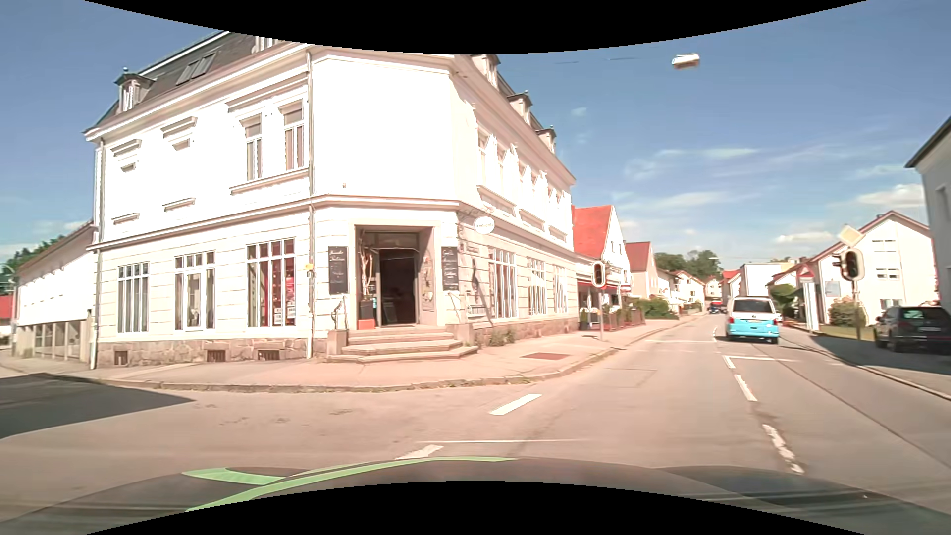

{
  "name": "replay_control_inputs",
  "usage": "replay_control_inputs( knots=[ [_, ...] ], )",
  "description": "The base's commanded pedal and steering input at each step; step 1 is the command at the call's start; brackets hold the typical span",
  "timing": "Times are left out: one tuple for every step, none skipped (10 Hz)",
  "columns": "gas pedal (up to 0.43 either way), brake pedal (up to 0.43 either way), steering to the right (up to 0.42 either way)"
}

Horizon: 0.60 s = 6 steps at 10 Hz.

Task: Follow the waypoints while adhering to traffic rules and regulations

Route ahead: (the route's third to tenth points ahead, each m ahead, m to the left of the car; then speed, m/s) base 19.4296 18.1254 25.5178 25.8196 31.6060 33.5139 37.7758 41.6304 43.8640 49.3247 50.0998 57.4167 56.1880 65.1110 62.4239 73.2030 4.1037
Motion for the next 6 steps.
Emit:
replay_control_inputs(
  knots=[
    [0.087, 0.0, -0.546],
    [0.079, 0.0, -0.545],
    [0.067, 0.0, -0.544],
    [0.067, 0.0, -0.542],
    [0.067, 0.0, -0.54],
    [0.067, 0.0, -0.533]
  ],
)
